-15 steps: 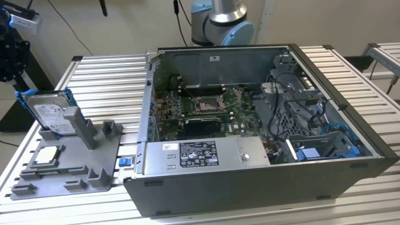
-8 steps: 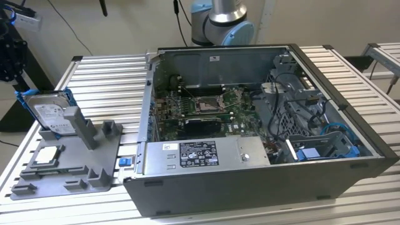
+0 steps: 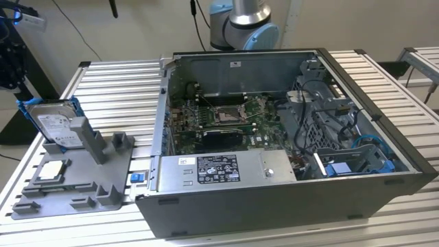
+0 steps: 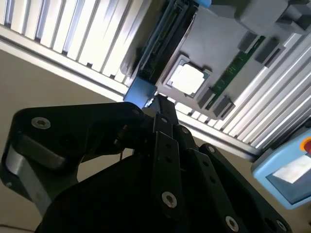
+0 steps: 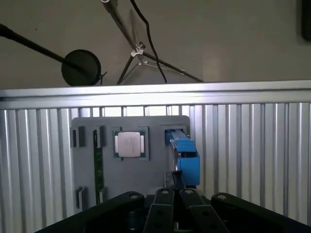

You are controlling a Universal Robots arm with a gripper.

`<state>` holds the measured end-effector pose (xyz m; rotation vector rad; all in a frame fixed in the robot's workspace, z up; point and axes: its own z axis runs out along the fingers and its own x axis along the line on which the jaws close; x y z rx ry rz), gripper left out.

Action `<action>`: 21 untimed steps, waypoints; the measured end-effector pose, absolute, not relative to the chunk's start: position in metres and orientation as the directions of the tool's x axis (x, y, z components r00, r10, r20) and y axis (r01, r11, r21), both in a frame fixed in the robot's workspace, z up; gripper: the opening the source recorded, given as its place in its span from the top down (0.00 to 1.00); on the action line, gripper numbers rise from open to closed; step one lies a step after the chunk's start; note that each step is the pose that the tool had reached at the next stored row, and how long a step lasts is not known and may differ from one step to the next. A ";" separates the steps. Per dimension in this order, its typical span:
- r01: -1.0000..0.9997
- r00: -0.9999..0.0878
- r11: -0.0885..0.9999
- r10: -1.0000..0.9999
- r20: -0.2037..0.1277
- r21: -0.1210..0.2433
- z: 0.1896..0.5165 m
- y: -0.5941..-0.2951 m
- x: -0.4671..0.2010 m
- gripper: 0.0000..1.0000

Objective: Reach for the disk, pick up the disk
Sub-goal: 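Pick up the disk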

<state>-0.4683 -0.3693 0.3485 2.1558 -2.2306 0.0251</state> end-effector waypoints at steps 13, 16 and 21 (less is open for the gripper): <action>-1.000 -0.022 0.022 -1.000 0.001 0.016 0.346 -0.369 -0.468 0.00; -1.000 -0.022 0.022 -1.000 -0.009 0.017 0.342 -0.369 -0.468 0.00; -1.000 -0.022 0.022 -1.000 -0.009 0.017 0.333 -0.368 -0.468 0.00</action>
